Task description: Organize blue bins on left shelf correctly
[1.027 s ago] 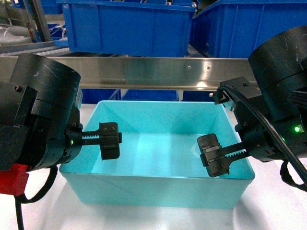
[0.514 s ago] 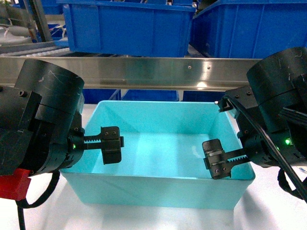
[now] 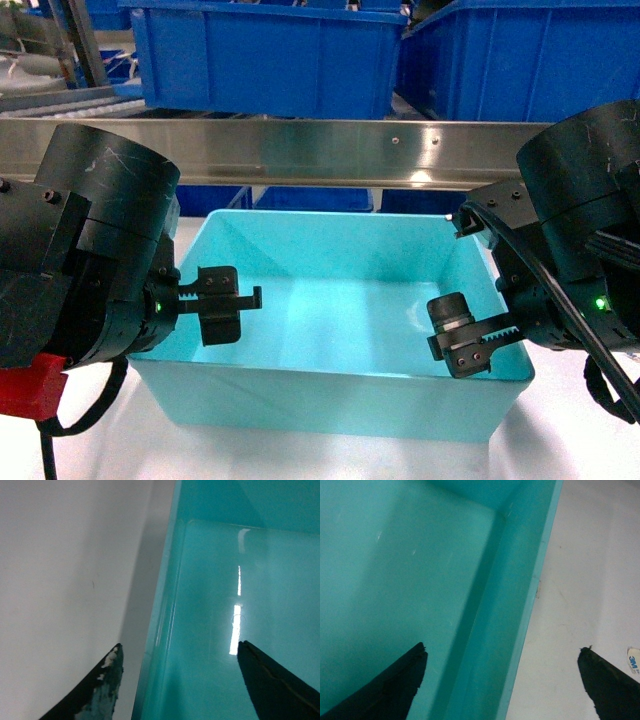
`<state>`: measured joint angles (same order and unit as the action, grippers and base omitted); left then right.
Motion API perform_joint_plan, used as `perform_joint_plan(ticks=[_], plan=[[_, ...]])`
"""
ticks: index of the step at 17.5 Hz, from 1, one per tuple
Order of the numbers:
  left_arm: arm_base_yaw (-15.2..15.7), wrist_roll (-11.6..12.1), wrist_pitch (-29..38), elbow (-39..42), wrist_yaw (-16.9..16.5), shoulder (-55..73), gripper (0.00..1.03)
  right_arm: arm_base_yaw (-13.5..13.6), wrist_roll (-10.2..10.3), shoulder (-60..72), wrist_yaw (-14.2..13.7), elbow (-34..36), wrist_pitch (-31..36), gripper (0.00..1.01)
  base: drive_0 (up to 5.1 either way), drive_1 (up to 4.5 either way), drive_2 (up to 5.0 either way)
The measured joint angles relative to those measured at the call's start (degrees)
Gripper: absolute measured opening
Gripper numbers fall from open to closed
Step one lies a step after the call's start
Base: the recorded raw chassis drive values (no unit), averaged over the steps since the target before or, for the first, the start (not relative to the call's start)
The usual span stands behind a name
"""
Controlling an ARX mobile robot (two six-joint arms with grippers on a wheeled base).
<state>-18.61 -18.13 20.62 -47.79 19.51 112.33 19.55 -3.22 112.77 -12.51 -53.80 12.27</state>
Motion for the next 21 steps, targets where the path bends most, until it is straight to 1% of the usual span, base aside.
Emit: perform_joint_plan(ticks=[2,4,5,6,10,12,13,15,16,18,19,21], plan=[[0.0,0.0,0.0,0.0,0.0,0.0,0.53,0.0,-0.4,0.0,-0.1,0.1,-0.2,0.74,0.0,0.0,0.0],[0.0,0.0,0.0,0.0,0.2,0.0,0.35,0.0,-0.9,0.0,-0.2,0.2,-0.2,0.56,0.0,0.0,0.0],[0.0,0.0,0.0,0.0,0.2,0.0,0.3,0.0,-1.0,0.0,-0.2,0.2,-0.3,0.52,0.0,0.0,0.0],[0.0,0.0,0.0,0.0,0.2,0.0,0.28,0.0,-1.0,0.0,-0.2,0.2,-0.2,0.48,0.0,0.0,0.0],[0.1,0.0,0.0,0.0,0.3,0.0,0.21,0.0,-1.1,0.0,-0.2,0.2,-0.2,0.41,0.0,0.0,0.0],[0.1,0.0,0.0,0.0,0.4,0.0,0.14,0.0,-1.2,0.0,-0.2,0.2,-0.2,0.34,0.0,0.0,0.0],[0.1,0.1,0.0,0.0,0.4,0.0,0.12,0.0,-1.2,0.0,-0.2,0.2,-0.2,0.32,0.0,0.0,0.0],[0.1,0.4,0.0,0.0,0.3,0.0,0.08,0.0,-1.2,0.0,-0.8,0.2,-0.2,0.28,0.0,0.0,0.0],[0.1,0.6,0.0,0.0,-0.2,0.0,0.06,0.0,-1.2,0.0,-1.1,0.2,-0.2,0.25,0.0,0.0,0.0],[0.1,0.6,0.0,0.0,-0.5,0.0,0.04,0.0,-1.3,0.0,-1.5,0.2,-0.2,0.21,0.0,0.0,0.0],[0.1,0.6,0.1,0.0,-0.7,0.0,0.02,-0.1,-1.3,0.0,-1.6,0.2,-0.2,0.17,0.0,0.0,0.0],[0.1,0.5,0.1,0.0,-0.8,0.0,0.02,-0.2,-1.3,0.0,-1.6,0.2,-0.2,0.14,0.0,0.0,0.0]])
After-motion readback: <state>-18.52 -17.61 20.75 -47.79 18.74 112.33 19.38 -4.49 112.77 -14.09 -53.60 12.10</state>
